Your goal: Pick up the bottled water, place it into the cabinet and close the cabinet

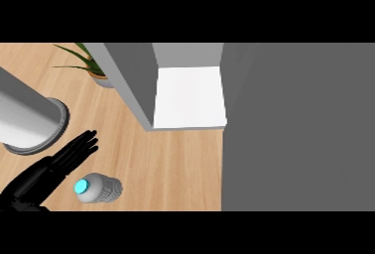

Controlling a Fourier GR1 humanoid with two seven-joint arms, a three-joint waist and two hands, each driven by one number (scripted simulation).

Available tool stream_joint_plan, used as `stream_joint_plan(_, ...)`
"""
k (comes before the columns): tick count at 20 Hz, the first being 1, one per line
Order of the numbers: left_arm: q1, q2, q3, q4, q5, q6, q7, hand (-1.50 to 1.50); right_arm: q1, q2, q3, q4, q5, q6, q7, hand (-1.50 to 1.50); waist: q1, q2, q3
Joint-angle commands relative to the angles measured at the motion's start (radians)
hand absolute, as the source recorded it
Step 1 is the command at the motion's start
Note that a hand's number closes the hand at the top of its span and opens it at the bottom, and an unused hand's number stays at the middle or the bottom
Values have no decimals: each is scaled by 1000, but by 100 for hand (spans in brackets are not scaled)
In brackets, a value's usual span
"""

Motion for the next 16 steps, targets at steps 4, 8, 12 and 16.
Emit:
stream_joint_plan(4, -110, -4, 1, 300, -179, -20, -186, -150, 68, 18, -7, -161, -163, -22, 44, -150, -1, 3, 0)
stream_joint_plan(8, -149, -2, 2, 380, -203, -10, -206, -150, 103, 12, -6, -179, -191, 1, 30, -150, 3, 3, 0)
stream_joint_plan(12, -90, -10, -21, 479, -328, 21, -381, -150, 143, -12, -25, -185, -201, 30, 8, -150, 3, 1, -1)
stream_joint_plan(16, -186, -10, 3, 611, -325, 31, -425, -150, 109, -25, -25, -159, -229, 3, 3, -150, 8, 5, 0)
